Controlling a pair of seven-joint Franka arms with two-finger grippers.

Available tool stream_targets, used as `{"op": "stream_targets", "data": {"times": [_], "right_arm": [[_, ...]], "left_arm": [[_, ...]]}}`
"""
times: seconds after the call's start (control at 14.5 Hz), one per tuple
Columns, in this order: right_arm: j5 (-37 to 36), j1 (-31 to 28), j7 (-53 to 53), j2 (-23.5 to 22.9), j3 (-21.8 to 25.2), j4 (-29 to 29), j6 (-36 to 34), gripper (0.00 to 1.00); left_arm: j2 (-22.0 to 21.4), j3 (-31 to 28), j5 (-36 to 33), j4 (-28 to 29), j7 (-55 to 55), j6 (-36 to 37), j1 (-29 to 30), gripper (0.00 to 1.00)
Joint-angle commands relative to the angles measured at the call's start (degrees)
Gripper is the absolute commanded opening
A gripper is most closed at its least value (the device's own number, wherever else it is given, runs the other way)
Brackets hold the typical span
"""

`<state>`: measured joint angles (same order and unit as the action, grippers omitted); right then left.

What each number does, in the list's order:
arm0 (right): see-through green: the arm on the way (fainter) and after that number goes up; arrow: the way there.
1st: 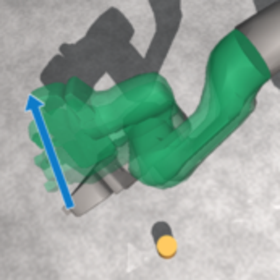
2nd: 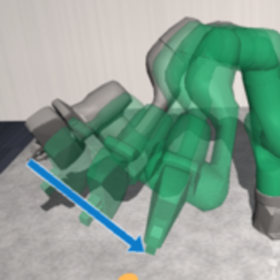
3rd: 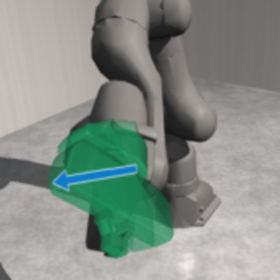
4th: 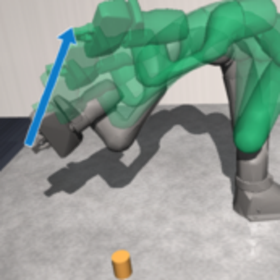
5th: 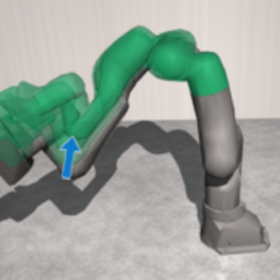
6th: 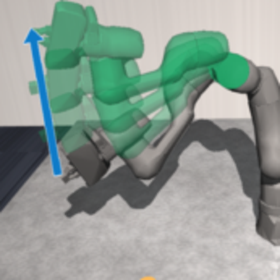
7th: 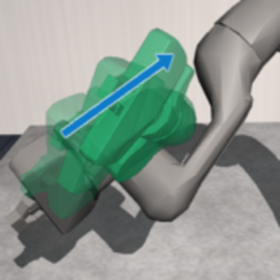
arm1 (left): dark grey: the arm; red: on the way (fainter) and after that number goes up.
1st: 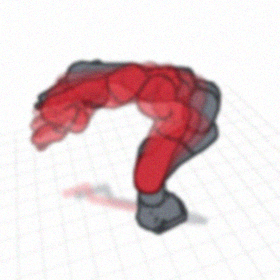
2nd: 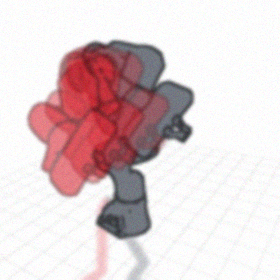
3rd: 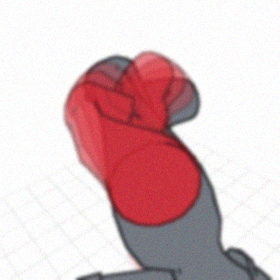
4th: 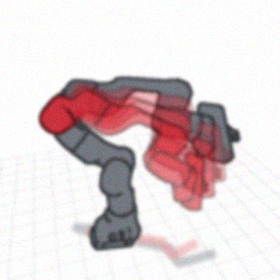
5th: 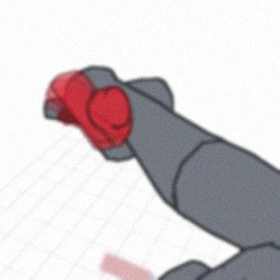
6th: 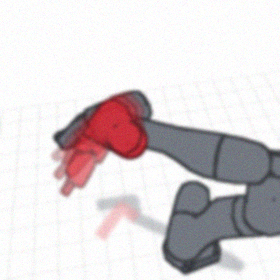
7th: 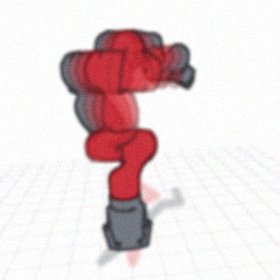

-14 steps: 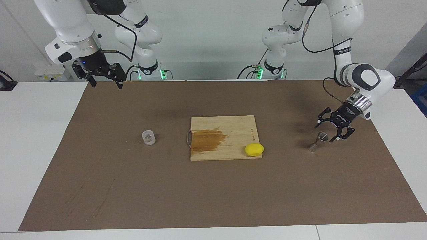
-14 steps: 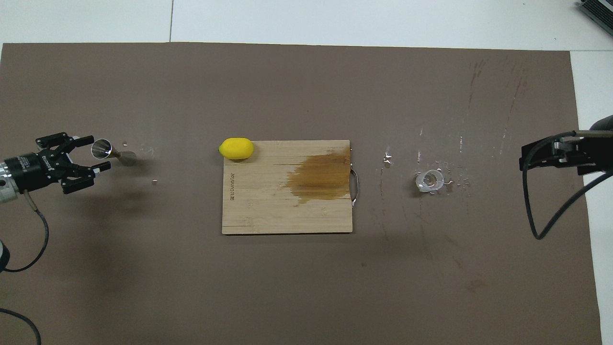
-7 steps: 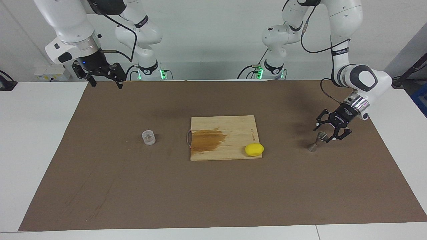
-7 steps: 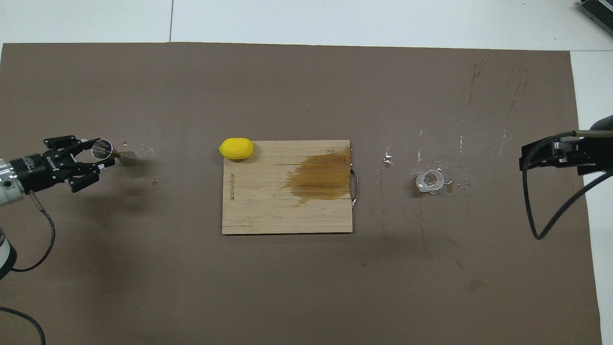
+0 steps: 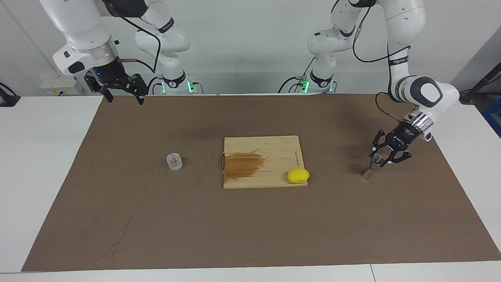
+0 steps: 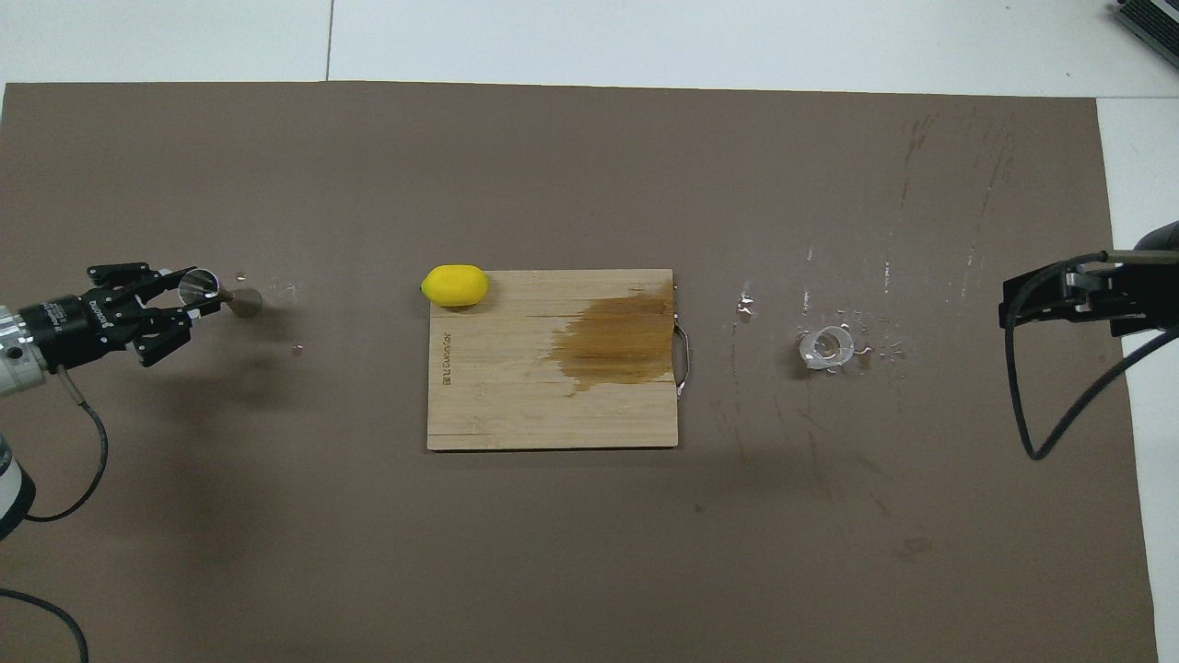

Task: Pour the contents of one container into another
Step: 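Carry the metal cup with the left gripper onto the cutting board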

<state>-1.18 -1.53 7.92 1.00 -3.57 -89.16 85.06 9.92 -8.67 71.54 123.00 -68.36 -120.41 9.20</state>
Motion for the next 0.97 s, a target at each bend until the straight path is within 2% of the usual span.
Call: {"op": "stream_targets", "data": {"times": [0.0,0.28,0.48,0.76,0.9], "right_arm": [[1.3,-0.7,-1.0,1.1,-0.2,-1.0,-0.2,1.00],[1.3,-0.7,-1.0,1.1,-0.2,-1.0,-0.2,1.00],[1.3,-0.7,-1.0,1.1,-0.2,-1.0,-0.2,1.00],[1.3,-0.7,-1.0,1.1,-0.2,-1.0,-0.2,1.00],[1.3,-0.7,-1.0,1.1,-0.2,-1.0,-0.2,1.00]], "left_arm": [[-0.8,-0.1,1.4,-0.3,0.1,1.2,-0.9,0.00],[-1.4,0.8,1.8,-3.0,-0.3,6.3,-3.8,0.00],[-3.1,0.6,9.6,-2.9,-0.2,5.5,-11.4,0.00],[-2.8,0.6,18.3,-2.6,-0.1,-0.5,-22.9,0.00],[-2.4,0.6,21.9,-2.6,0.1,-5.8,-29.8,0.00]]}}
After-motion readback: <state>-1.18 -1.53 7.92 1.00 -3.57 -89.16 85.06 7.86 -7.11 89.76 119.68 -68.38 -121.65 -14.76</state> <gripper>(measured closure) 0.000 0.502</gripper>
